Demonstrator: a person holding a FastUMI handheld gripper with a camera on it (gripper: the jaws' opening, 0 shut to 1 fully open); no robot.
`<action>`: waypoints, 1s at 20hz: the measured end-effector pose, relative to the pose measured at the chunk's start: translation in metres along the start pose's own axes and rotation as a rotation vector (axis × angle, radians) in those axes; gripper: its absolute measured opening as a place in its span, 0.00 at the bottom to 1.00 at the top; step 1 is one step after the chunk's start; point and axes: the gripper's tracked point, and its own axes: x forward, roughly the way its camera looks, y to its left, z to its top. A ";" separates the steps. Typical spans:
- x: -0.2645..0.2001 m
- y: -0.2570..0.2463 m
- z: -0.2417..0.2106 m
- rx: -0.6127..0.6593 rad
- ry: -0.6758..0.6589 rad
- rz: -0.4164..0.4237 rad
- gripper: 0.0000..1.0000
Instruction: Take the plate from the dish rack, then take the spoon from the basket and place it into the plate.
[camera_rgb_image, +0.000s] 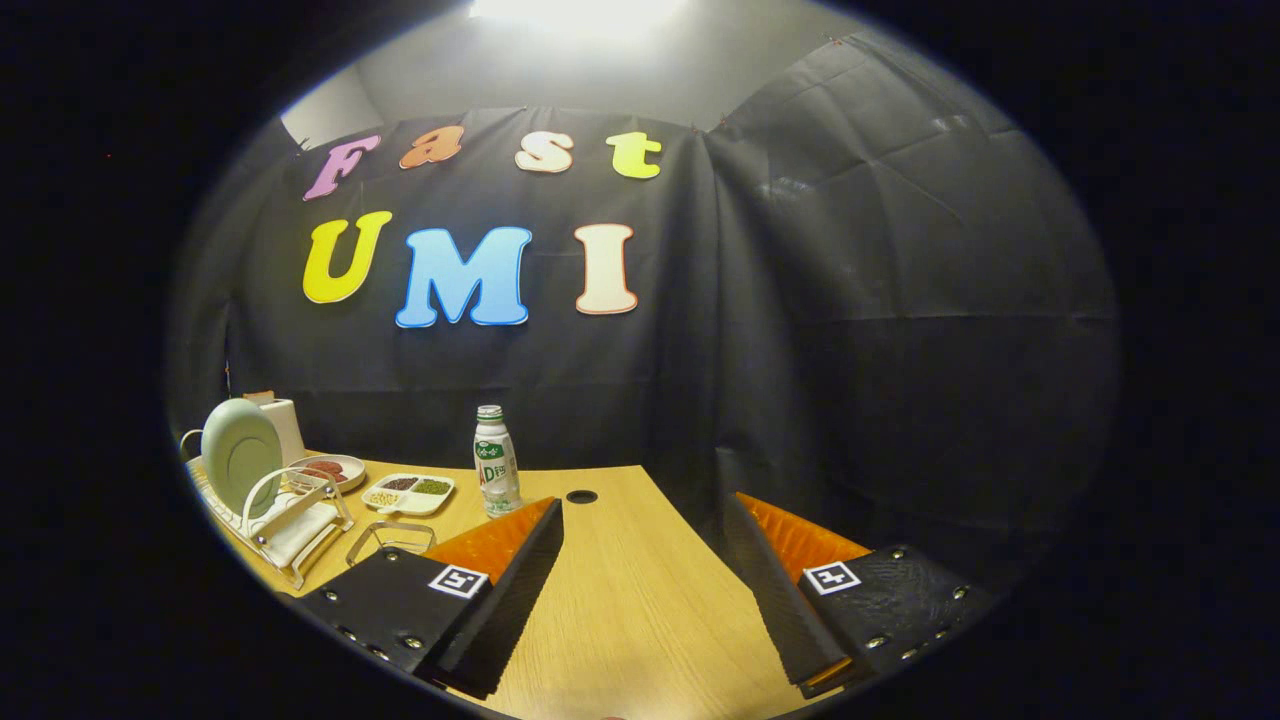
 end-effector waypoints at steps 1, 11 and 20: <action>-0.015 0.001 0.008 -0.009 0.002 0.003 0.99; -0.109 0.099 0.045 -0.053 0.094 0.044 0.99; -0.104 0.320 0.051 0.037 0.175 0.208 0.99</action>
